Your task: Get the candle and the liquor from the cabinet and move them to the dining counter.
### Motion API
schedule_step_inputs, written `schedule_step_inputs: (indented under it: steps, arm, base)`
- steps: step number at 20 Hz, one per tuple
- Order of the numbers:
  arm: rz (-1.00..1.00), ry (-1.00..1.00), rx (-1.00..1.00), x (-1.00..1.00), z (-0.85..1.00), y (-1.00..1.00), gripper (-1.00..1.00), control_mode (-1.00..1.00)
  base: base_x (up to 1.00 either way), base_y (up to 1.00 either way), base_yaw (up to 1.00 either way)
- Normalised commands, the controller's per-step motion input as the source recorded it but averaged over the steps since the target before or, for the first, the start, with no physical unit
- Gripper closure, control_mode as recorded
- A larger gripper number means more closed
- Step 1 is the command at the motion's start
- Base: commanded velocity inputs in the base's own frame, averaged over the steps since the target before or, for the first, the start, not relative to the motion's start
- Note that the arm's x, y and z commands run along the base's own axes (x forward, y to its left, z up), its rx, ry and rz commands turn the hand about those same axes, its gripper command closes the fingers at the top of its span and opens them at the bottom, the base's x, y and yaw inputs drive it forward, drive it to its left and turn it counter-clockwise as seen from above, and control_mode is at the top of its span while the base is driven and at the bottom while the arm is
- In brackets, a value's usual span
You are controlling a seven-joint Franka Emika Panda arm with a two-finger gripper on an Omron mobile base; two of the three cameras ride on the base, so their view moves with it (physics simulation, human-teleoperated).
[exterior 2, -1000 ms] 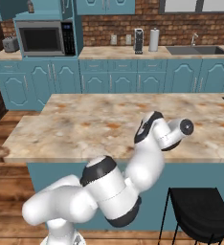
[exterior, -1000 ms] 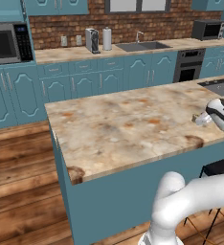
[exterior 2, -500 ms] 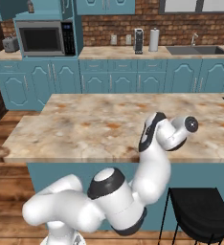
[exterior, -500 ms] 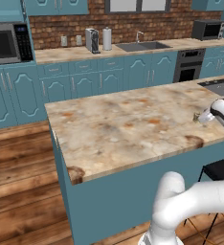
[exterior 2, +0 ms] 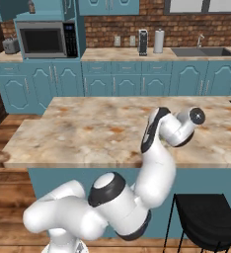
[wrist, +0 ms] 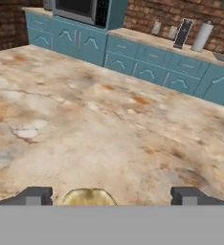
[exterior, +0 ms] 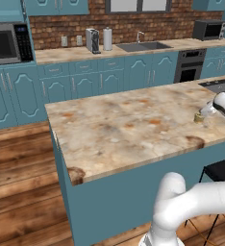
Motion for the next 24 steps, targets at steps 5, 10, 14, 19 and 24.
schedule_step_inputs:
  steps: [5, 10, 14, 19, 24]
  arm:
    - [-0.02, 0.0, -0.04, -0.18, 0.66, 0.15, -1.0, -1.0]
    - [-0.12, 0.0, -0.04, -0.38, 0.63, 0.46, -1.0, -1.0]
    - [-0.18, 0.0, -0.08, -0.47, 0.41, 0.78, -1.0, -1.0]
    - [-0.25, 0.0, -0.09, -0.67, 0.05, 0.83, -1.0, -1.0]
    - [-0.29, 0.05, -0.07, -0.75, -0.46, 0.73, -1.0, -1.0]
  base:
    - [0.0, 0.0, 0.0]
    - [0.0, 0.0, 0.0]
    - [0.0, 0.0, 0.0]
    - [0.0, 0.0, 0.0]
    - [0.0, 0.0, 0.0]
